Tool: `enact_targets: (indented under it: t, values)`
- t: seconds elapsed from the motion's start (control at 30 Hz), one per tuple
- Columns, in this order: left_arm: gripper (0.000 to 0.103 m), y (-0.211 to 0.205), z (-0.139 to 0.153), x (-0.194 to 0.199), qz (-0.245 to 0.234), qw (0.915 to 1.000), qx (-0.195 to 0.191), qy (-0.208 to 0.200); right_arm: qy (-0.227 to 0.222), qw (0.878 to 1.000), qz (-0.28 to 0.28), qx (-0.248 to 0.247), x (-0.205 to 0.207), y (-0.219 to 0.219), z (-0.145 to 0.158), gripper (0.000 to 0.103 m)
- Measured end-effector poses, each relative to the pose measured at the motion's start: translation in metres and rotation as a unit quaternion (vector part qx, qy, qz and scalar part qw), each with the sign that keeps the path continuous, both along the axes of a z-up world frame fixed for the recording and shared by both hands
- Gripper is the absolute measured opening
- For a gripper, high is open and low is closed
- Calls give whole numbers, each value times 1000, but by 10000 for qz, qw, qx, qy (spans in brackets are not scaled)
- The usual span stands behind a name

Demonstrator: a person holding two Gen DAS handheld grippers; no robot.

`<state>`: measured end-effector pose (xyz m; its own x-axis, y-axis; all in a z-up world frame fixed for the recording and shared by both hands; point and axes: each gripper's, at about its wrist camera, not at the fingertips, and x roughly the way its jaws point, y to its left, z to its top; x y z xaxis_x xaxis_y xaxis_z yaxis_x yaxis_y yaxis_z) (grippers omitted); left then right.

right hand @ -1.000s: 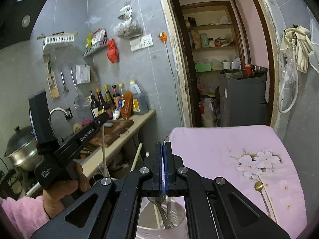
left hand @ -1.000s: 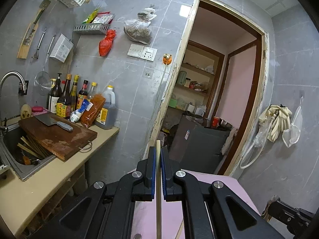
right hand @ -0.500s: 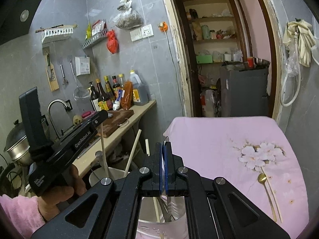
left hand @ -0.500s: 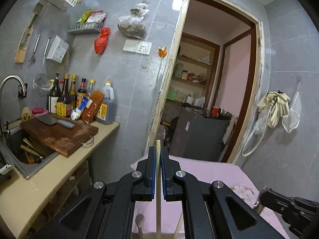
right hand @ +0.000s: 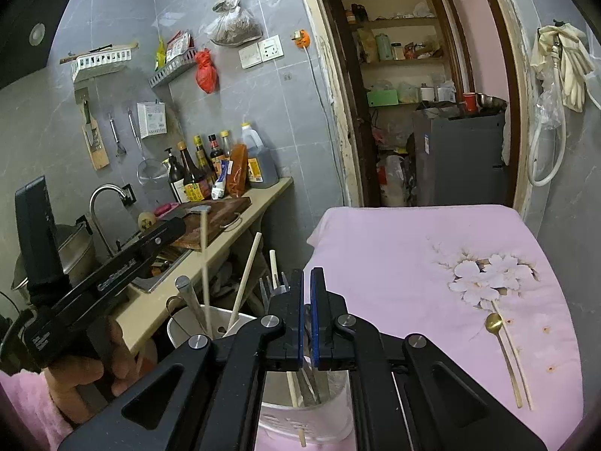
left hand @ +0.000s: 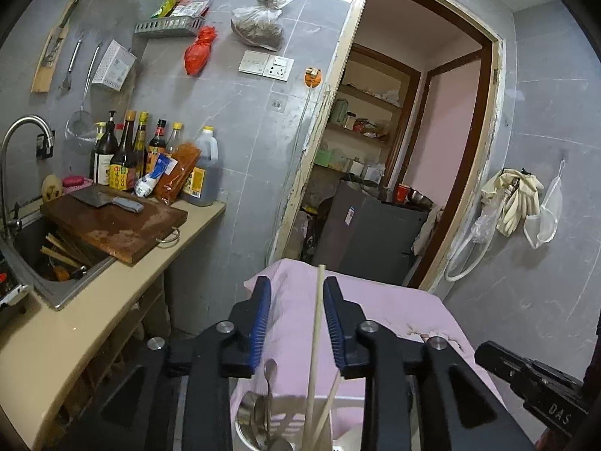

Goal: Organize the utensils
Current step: 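Open both grippers to drop the chopstick and knife into the caddy, then move both tools back over the gold spoon on the cloth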

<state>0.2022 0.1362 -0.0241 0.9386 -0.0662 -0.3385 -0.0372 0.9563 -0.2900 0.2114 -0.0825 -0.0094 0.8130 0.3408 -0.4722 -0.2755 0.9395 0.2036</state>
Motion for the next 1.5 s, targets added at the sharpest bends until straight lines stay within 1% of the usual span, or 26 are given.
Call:
enact_targets:
  t: [0.1, 0.17, 0.23, 0.27, 0.3, 0.37, 0.4, 0.47, 0.5, 0.53, 0.57, 0.6, 0.73, 0.8, 0.87, 1.1, 1.27, 1.5]
  values:
    - [34, -5, 3, -6, -62, 10000, 63, 1, -49, 10000, -65, 27, -3, -5, 4, 3]
    - [43, -10, 6, -10, -102, 9999, 109, -31, -91, 9999, -117, 34, -5, -10, 9, 4]
    - [47, -15, 9, -13, -103, 9999, 119, -63, -138, 9997, -203, 42, -7, -17, 12, 8]
    - [49, -17, 10, -15, -108, 9999, 111, -70, -155, 9996, -241, 46, -8, -20, 14, 16]
    - [50, -21, 11, -16, -119, 9998, 99, -81, -189, 9994, -297, 72, -9, -25, 16, 28]
    - [57, -27, 14, -18, -128, 9998, 105, -107, -268, 9989, -361, 130, -12, -33, 20, 39]
    - [60, -32, 16, -19, -129, 9998, 119, -120, -336, 9984, -440, 137, -15, -39, 23, 40]
    - [74, -41, 20, -21, -99, 9997, 166, -155, -403, 9978, -520, 123, -16, -48, 27, 42]
    - [78, -45, 22, -21, -71, 9996, 200, -172, -480, 9970, -594, 104, -18, -54, 31, 48]
    - [86, -50, 23, -21, -39, 9995, 246, -180, -544, 9965, -626, 113, -20, -59, 33, 53]
    - [92, -57, 26, -21, 3, 9993, 312, -181, -632, 9958, -651, 140, -22, -66, 35, 62]
    - [94, -62, 27, -21, 33, 9992, 351, -191, -702, 9951, -680, 155, -23, -72, 38, 69]
    - [99, -86, 31, -21, 41, 9984, 512, -248, -836, 9934, -786, 66, -25, -97, 47, 79]
    - [100, -99, 32, -20, 8, 9978, 615, -254, -868, 9924, -873, 18, -25, -113, 49, 90]
    - [100, -112, 33, -20, -54, 9971, 713, -263, -905, 9913, -958, -26, -25, -125, 51, 93]
    - [101, -161, 33, -14, -150, 9949, 948, -317, -820, 9898, -1097, -395, -17, -180, 46, 94]
    - [101, -194, 26, -10, -229, 9941, 1014, -307, -732, 9891, -1202, -425, -10, -213, 40, 94]
    - [102, -236, 14, -4, -414, 9917, 1216, -95, -529, 9892, -1291, -457, 1, -253, 24, 95]
